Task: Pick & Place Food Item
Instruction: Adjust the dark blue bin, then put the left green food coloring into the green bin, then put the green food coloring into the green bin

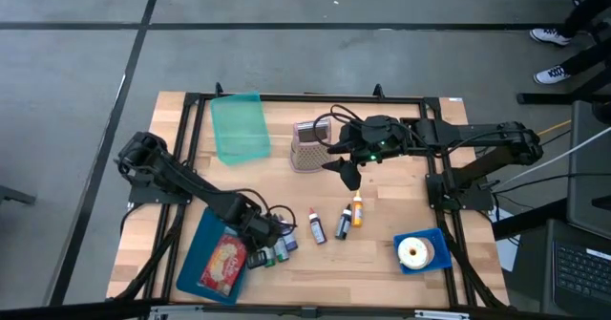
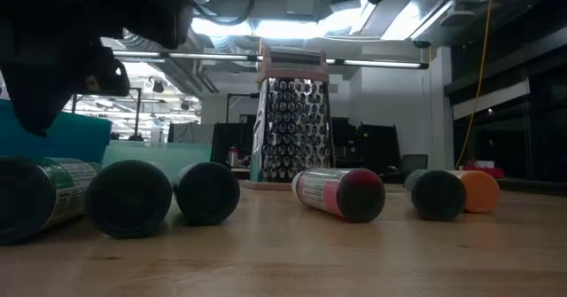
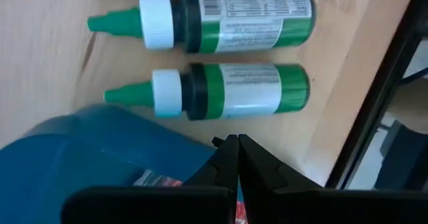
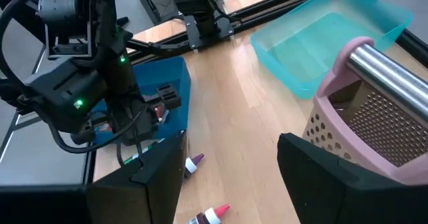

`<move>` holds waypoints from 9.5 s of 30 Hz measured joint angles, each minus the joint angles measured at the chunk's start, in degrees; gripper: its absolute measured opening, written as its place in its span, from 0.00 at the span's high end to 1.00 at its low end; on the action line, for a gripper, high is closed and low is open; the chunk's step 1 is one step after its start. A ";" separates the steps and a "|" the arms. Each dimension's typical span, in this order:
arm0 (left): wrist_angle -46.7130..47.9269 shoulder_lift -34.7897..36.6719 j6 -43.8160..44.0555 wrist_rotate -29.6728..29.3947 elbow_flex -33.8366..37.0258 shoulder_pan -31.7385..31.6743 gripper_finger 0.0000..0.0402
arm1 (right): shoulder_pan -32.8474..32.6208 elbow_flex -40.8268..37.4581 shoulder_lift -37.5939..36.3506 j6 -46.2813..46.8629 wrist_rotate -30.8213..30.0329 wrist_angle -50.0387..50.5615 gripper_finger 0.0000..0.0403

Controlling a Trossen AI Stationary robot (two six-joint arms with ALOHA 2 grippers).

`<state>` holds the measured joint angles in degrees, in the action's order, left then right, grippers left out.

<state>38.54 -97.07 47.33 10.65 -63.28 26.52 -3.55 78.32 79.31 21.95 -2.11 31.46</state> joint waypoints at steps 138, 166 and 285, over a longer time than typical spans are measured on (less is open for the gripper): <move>22.56 17.20 24.49 -28.82 -5.01 -21.25 0.72 | 3.68 -0.02 0.02 -12.22 8.57 3.59 0.42; 21.98 13.59 -68.30 -29.31 -5.03 -68.87 0.72 | 10.35 -0.02 0.02 1.76 -1.55 -3.15 0.42; 19.28 -19.52 74.88 -13.61 -26.10 -4.11 0.48 | 9.06 -0.02 0.02 -13.57 15.19 5.92 0.42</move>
<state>57.81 -116.59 122.21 -2.96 -89.38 22.41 5.51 78.30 79.33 8.38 13.08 37.39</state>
